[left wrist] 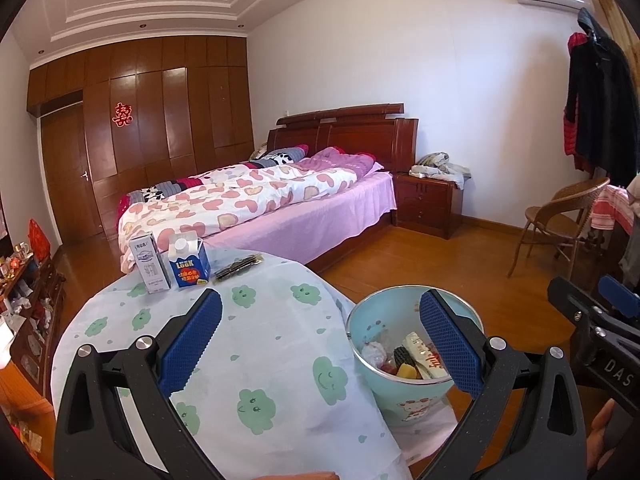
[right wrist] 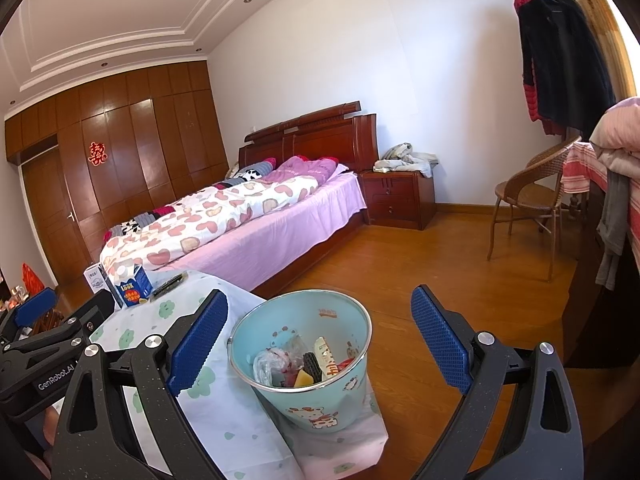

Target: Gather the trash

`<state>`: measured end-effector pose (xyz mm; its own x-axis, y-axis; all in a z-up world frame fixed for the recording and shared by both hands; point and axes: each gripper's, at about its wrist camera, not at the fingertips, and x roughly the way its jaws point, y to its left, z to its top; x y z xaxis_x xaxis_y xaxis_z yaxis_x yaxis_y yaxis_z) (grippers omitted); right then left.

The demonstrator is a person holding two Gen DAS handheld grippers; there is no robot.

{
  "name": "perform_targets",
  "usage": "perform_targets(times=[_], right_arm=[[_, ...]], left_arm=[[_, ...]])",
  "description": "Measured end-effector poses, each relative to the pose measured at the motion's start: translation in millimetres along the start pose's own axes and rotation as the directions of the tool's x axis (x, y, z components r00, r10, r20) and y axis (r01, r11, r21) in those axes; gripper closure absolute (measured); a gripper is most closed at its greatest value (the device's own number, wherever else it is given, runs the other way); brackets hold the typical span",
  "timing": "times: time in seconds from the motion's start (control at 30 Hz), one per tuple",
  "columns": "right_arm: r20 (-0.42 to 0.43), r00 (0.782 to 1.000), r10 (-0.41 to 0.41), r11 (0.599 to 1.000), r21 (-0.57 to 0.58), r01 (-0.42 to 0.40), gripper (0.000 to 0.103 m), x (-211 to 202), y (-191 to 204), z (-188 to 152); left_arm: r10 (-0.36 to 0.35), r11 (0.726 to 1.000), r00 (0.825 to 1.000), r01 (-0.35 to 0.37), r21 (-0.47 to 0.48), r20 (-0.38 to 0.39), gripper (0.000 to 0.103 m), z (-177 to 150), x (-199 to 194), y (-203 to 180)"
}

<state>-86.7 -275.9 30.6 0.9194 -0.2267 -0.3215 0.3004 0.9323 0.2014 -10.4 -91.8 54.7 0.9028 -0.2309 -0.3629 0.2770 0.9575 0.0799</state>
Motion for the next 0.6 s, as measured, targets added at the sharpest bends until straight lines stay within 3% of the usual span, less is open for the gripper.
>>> perform_targets(times=[0.27, 0.6], right_arm=[[-0.002, 1.0, 0.0, 1.0, 0.004, 0.0, 0.012, 0.5, -0.3, 0.0], [-0.005, 1.0, -0.001, 1.0, 0.005, 0.001, 0.012, 0.8, 0.1, -1.1]], left_arm=[[-0.048, 0.998, 0.998, 0.046, -0.037, -0.046, 0.007, -2.4, 6.2, 4.8], [-0.03, 0.999, 0.999, 0.029, -0.022, -0.04, 0.006, -1.8, 6.9, 1.0]])
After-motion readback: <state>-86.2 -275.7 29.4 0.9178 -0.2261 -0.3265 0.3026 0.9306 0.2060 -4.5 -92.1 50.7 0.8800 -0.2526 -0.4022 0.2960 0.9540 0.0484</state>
